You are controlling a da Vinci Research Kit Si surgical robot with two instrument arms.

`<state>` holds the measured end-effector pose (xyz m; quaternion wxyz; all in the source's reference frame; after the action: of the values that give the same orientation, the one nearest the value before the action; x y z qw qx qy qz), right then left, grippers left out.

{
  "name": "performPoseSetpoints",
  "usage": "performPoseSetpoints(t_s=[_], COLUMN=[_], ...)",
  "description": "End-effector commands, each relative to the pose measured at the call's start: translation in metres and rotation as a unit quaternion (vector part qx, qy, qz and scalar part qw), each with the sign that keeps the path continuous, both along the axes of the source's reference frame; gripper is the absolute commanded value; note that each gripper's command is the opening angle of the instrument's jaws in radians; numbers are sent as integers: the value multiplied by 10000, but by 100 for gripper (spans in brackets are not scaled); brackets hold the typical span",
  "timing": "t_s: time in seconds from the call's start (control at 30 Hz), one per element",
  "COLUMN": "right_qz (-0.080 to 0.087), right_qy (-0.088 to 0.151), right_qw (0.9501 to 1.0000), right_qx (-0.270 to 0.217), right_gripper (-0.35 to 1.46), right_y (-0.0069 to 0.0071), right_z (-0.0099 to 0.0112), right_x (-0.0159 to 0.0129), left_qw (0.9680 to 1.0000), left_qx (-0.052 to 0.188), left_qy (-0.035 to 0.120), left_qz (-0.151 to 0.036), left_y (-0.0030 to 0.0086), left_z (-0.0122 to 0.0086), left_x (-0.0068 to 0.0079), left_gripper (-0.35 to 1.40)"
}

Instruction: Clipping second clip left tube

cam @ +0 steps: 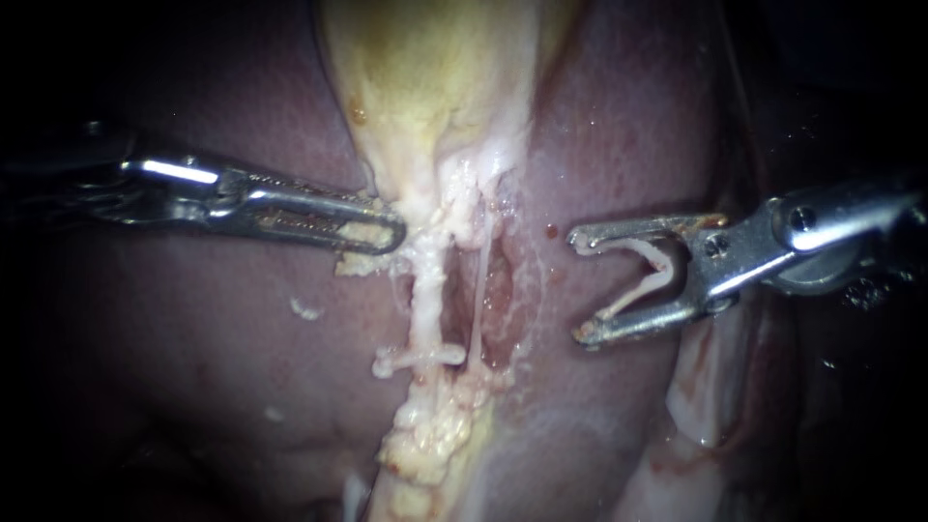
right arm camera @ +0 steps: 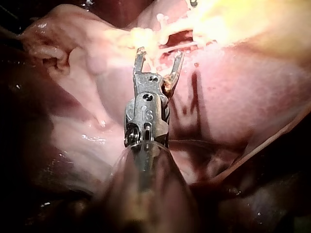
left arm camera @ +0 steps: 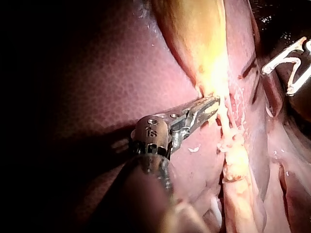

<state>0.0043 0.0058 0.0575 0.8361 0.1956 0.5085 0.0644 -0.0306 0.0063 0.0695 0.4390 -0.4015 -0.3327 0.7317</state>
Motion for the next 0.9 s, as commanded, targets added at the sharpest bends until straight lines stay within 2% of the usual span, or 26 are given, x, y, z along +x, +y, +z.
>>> performPoseSetpoints(t_s=[0.03,0.17,0.23,0.4,0.5,0.6,0.9], right_qz=[9,8,7,7,7,7,1], right_qy=[-2,-2,-1,-1,-1,-1,5], right_qw=[10000,10000,10000,10000,10000,10000,10000], right_qx=[25,25,25,26,26,27,37], right_gripper=[50,50,50,50,50,50,50], right_y=[0,-1,-1,-2,-1,-1,-3], right_z=[0,-1,-1,-2,-2,-2,-4], right_x=[0,0,0,-1,-1,-1,7], left_qw=[10000,10000,10000,9996,9992,9989,9987], left_qx=[1,28,58,50,57,95,102], left_qy=[0,-21,-33,-138,-122,-135,-160], left_qz=[1,20,19,-253,-381,-430,-478], left_y=[0,4,9,31,41,39,34], left_z=[0,-9,-23,-68,-92,-103,-115], left_x=[0,6,13,37,50,56,55], left_gripper=[-35,-35,-35,-35,-35,-35,-35])
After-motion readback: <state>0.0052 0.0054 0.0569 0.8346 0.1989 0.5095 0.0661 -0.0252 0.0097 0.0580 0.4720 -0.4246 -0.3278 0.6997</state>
